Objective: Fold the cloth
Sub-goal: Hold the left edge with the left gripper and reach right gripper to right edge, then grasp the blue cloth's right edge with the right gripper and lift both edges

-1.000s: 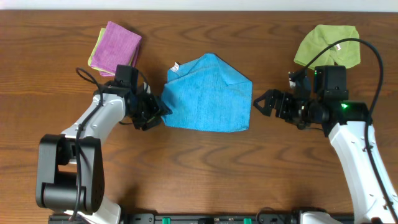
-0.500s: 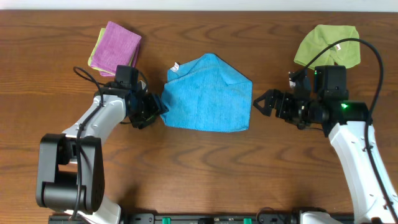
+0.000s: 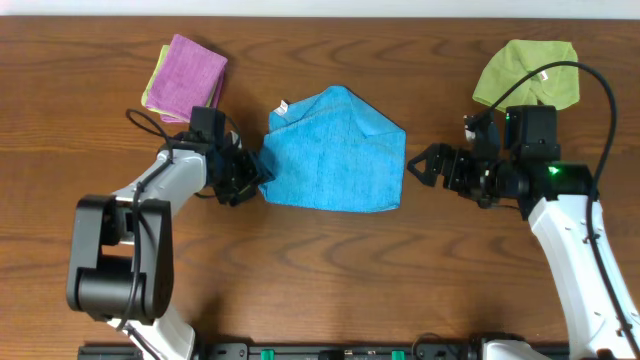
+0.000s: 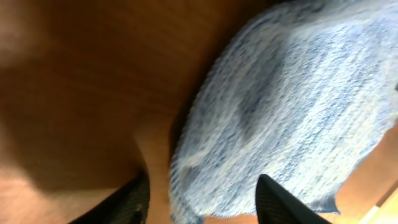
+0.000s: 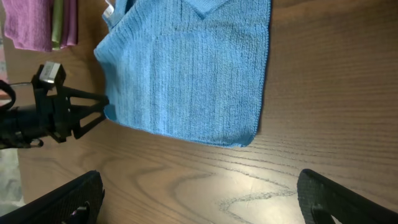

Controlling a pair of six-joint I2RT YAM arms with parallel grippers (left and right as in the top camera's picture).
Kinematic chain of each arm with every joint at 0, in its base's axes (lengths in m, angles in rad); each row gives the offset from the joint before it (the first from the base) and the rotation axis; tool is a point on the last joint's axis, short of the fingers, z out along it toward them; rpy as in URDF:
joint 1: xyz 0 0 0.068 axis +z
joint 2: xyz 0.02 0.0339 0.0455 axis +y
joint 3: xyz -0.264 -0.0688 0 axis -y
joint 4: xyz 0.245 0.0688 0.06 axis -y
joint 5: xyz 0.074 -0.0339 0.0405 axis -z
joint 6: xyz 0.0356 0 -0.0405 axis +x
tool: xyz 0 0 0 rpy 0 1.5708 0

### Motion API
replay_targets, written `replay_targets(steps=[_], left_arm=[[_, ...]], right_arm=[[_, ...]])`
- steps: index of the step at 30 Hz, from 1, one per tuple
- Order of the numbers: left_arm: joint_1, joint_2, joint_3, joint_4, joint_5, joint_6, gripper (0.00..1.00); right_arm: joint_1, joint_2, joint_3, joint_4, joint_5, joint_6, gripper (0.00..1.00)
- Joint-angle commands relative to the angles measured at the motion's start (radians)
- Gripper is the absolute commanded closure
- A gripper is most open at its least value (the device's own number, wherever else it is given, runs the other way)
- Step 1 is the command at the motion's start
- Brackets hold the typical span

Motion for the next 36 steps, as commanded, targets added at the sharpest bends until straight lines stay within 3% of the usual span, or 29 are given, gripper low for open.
replay_targets(steps=[1, 6, 8, 9, 10, 17, 24, 30, 36], left_arm=[[-0.037, 0.052, -0.011, 0.013, -0.007, -0.013, 0.52], [-0.105, 0.092, -0.011, 0.039, -0.051, -0.012, 0.68], [-0.118, 0.106, -0.011, 0.043, -0.05, -0.012, 0.8], [-0.119, 0.109, -0.011, 0.043, -0.05, -0.011, 0.91], [-0.119, 0.11, -0.011, 0.042, -0.05, -0.007, 0.94], [-0.076, 0.076, -0.008, 0.006, -0.027, 0.043, 0.94], [-0.043, -0.019, -0.008, -0.048, -0.018, 0.079, 0.94], [-0.045, -0.058, -0.008, -0.063, 0.012, 0.078, 0.94], [-0.046, -0.058, -0.008, -0.066, 0.032, 0.078, 0.94]], right_arm=[[-0.007, -0.016, -0.001, 0.001, -0.005, 0.007, 0.01], [-0.007, -0.016, -0.001, 0.001, -0.005, 0.007, 0.01], [-0.007, -0.016, -0.001, -0.002, -0.005, 0.007, 0.01], [-0.006, -0.016, -0.001, -0.005, -0.005, 0.007, 0.01], [-0.006, -0.016, -0.001, -0.008, -0.004, 0.007, 0.01], [-0.003, -0.014, -0.058, 0.015, -0.004, 0.002, 0.01], [0.0, -0.013, -0.254, 0.171, -0.025, 0.019, 0.09], [0.023, -0.002, -0.403, 0.38, -0.087, 0.156, 0.12], [0.087, 0.045, -0.441, 0.488, -0.079, 0.252, 0.14]])
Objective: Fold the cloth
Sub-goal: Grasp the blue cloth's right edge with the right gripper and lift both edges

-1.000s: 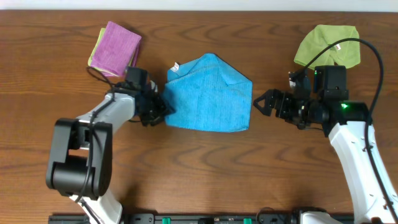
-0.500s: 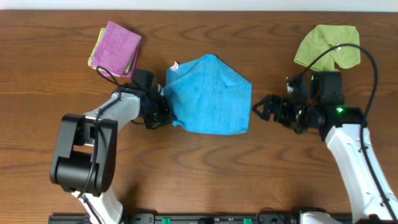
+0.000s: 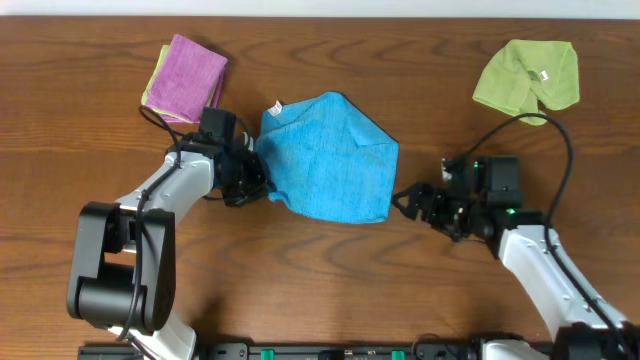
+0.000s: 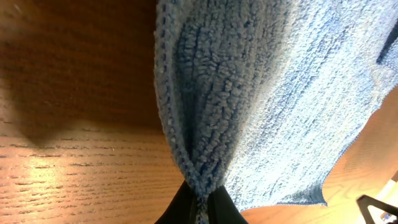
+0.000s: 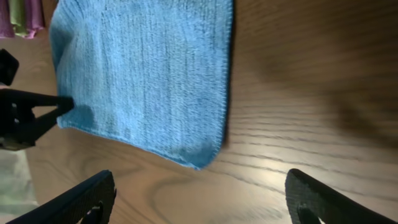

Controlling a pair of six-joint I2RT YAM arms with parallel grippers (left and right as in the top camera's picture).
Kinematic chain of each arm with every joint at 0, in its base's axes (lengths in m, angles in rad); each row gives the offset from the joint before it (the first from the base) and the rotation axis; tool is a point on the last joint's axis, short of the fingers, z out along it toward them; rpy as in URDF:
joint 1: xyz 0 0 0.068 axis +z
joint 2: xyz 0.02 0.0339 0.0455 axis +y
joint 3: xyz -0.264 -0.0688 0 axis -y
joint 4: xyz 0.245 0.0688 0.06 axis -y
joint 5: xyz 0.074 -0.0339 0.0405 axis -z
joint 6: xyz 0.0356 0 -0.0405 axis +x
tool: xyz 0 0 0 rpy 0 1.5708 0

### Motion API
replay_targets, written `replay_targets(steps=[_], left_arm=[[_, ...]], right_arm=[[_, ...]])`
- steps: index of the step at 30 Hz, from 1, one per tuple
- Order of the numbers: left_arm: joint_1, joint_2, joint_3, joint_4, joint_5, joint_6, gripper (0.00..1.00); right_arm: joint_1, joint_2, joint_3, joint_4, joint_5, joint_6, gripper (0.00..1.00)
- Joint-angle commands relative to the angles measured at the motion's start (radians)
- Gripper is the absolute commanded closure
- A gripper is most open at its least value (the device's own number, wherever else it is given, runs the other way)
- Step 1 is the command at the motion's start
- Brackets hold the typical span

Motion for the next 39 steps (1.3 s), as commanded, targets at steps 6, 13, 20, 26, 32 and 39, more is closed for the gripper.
replay_targets(steps=[6, 13, 20, 26, 32, 39], left_arm=[[0.0, -0.013, -0.006, -0.007, 0.042, 0.018, 0.94], [0.0, -0.013, -0.006, -0.008, 0.089, 0.017, 0.94], [-0.002, -0.013, -0.006, -0.018, 0.093, 0.018, 0.94], [-0.006, -0.013, -0.006, -0.018, 0.108, 0.018, 0.94], [-0.006, -0.02, -0.006, -0.018, 0.122, 0.023, 0.94], [-0.006, -0.128, 0.011, -0.042, 0.146, 0.037, 0.94]], right_arm=[[0.102, 0.127, -0.01, 0.101, 0.038, 0.156, 0.15], [0.136, 0.252, -0.01, 0.172, 0.038, 0.2, 0.17], [0.175, 0.341, -0.01, 0.273, 0.037, 0.248, 0.24], [0.185, 0.375, -0.01, 0.326, 0.073, 0.221, 0.85], [0.173, 0.336, 0.0, 0.336, 0.058, 0.152, 0.99], [0.156, 0.095, 0.035, 0.233, 0.055, 0.133, 0.99]])
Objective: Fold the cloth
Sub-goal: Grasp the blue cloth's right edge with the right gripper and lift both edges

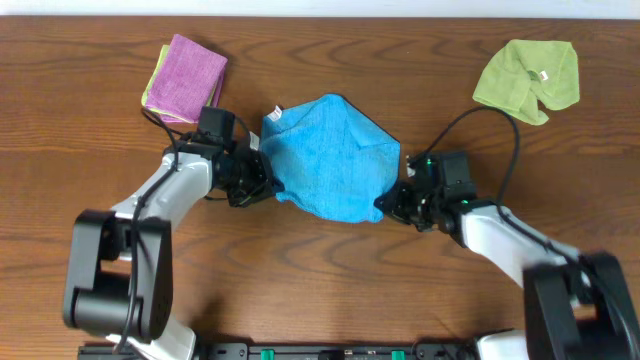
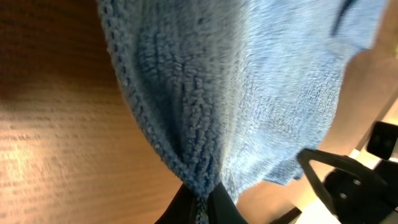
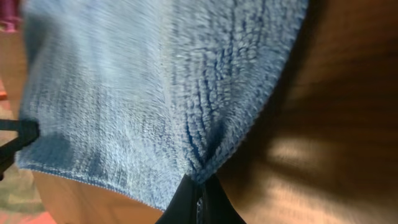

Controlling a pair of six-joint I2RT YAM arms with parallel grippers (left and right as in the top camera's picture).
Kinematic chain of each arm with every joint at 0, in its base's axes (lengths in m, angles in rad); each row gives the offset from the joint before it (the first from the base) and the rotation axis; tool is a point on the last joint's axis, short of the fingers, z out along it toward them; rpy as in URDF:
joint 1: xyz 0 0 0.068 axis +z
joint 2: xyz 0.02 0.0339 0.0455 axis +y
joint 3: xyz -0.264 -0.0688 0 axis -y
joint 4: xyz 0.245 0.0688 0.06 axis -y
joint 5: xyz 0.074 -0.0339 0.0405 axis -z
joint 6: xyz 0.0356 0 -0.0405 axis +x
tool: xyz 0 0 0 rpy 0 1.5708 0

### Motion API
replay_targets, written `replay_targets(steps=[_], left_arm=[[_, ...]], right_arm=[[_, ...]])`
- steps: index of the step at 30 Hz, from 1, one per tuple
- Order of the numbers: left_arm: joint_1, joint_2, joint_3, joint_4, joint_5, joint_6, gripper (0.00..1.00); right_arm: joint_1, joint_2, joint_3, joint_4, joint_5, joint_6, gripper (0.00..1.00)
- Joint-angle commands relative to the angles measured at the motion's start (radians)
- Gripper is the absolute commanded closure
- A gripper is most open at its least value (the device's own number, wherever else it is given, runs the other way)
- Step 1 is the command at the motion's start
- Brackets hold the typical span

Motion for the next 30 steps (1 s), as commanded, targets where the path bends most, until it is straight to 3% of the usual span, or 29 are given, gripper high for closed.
replay_targets(steps=[1, 6, 11, 22, 27, 30], left_arm=[[-0.004, -0.108, 0.018, -0.023, 0.021, 0.026, 0.94], [-0.004, -0.246, 0.061, -0.033, 0.012, 0.012, 0.94], [-0.004, -0.322, 0.093, -0.029, -0.052, -0.023, 0.94], [-0.004, -0.254, 0.111, 0.217, -0.112, -0.104, 0.94], [-0.004, -0.177, 0.124, 0.412, -0.113, -0.188, 0.94], [-0.004, -0.146, 0.166, 0.429, -0.113, -0.195, 0.94]], right_arm=[[-0.016, -0.146, 0.033, -0.038, 0.012, -0.036, 0.99], [-0.017, -0.333, 0.126, -0.114, 0.026, -0.062, 0.99], [-0.018, -0.382, 0.223, -0.151, 0.113, -0.105, 0.99], [-0.028, -0.156, 0.412, -0.111, 0.191, -0.202, 0.99], [-0.06, -0.016, 0.566, -0.106, 0.201, -0.235, 0.99], [-0.07, 0.03, 0.638, -0.111, 0.2, -0.238, 0.99]])
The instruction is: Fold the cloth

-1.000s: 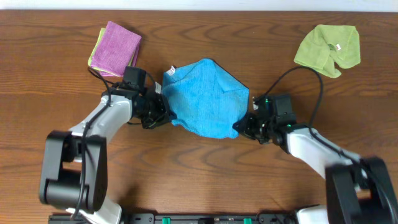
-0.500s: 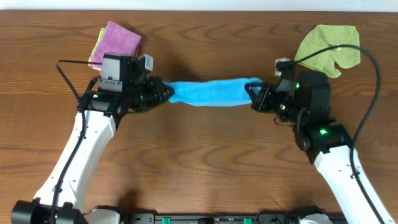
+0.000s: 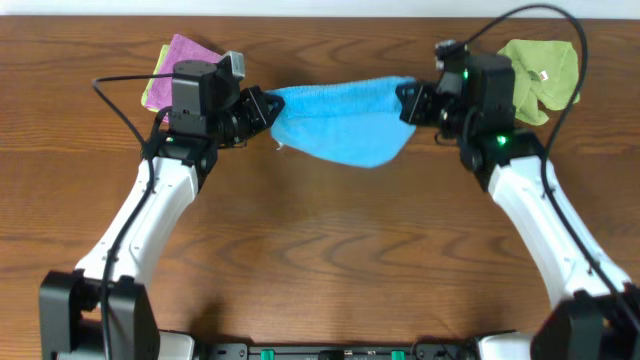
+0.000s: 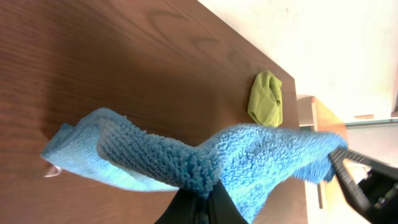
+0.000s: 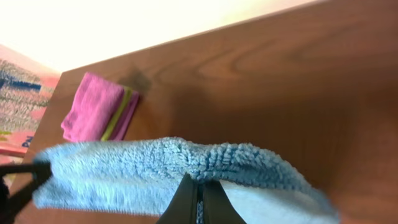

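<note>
The blue cloth (image 3: 340, 118) hangs in the air over the far middle of the table, stretched between both grippers and sagging in its lower middle. My left gripper (image 3: 262, 104) is shut on its left corner; in the left wrist view the cloth (image 4: 186, 163) bunches at the pinched jaws (image 4: 200, 200). My right gripper (image 3: 410, 102) is shut on the right corner, and the right wrist view shows the cloth (image 5: 155, 168) draping from the closed fingertips (image 5: 198, 194).
A folded pink cloth on a yellow-green one (image 3: 170, 70) lies at the far left, just behind the left arm. A crumpled green cloth (image 3: 535, 70) lies at the far right behind the right arm. Bare wooden table (image 3: 330, 250) spreads below the hanging cloth.
Both grippers, shut on the cloth's near corners low at the table, have risen and moved to the far side. The cloth has left the table and now hangs stretched between them.
The blue cloth lay flat, the left gripper open at its left corner and the right open off its right edge. Then the left was shut on its corner. Then the right was shut on the near right corner. Now both hold the cloth raised.
</note>
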Controlling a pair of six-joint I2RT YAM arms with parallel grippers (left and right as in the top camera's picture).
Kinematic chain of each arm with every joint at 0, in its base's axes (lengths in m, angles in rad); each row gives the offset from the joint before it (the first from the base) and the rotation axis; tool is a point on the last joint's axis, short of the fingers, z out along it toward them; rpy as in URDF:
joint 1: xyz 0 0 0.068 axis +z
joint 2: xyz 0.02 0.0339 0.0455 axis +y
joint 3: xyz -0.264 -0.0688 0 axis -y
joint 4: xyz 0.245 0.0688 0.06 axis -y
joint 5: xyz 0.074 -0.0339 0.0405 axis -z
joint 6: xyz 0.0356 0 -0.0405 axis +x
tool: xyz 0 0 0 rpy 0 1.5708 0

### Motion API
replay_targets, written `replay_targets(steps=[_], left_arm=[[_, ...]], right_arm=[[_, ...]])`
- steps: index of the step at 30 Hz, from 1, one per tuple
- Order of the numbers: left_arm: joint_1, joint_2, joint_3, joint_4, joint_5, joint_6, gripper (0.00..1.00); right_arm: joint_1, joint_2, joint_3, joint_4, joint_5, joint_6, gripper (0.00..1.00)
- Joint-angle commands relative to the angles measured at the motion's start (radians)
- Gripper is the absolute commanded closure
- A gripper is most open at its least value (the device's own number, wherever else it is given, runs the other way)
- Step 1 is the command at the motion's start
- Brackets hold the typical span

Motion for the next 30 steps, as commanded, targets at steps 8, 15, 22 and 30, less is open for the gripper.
replay_targets(steps=[8, 15, 22, 30], left_arm=[[0.003, 0.03, 0.192, -0.192, -0.009, 0.1, 0.94], [0.002, 0.03, 0.2, -0.507, -0.018, 0.274, 0.94], [0.002, 0.03, 0.189, -0.742, -0.023, 0.405, 0.94], [-0.004, 0.03, 0.183, -0.912, -0.024, 0.485, 0.94]], right_arm=[[-0.022, 0.033, 0.174, -0.187, 0.023, -0.109, 0.99], [-0.021, 0.029, 0.175, -0.485, 0.023, -0.154, 0.99], [-0.018, 0.029, 0.172, -0.733, 0.049, -0.202, 0.99], [-0.014, 0.029, 0.14, -0.865, 0.049, -0.245, 0.99]])
